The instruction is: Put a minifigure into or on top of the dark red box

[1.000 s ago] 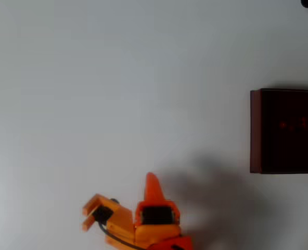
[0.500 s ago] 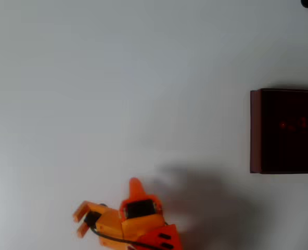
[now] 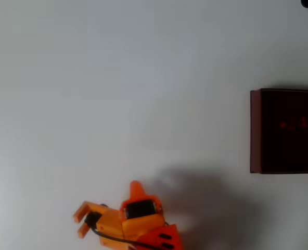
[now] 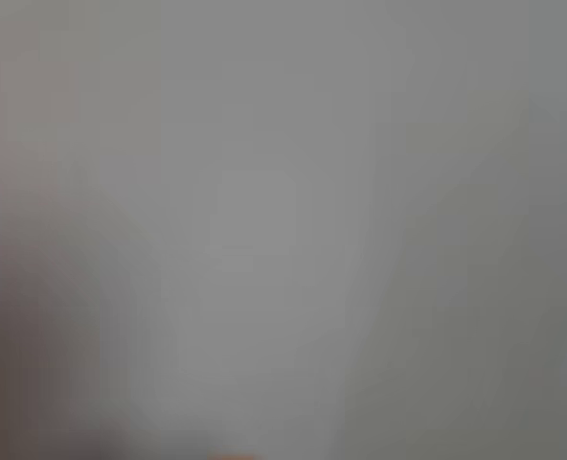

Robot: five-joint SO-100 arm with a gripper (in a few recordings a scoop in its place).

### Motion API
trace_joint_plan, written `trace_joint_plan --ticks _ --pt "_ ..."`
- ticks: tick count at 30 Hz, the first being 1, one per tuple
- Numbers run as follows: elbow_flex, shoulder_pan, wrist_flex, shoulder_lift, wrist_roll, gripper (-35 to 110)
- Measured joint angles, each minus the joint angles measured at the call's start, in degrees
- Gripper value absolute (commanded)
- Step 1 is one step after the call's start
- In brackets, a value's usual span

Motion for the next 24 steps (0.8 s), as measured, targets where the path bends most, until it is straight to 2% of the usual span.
trace_joint_plan --ticks 24 --pt "0.0 0.0 0.0 0.0 0.0 2"
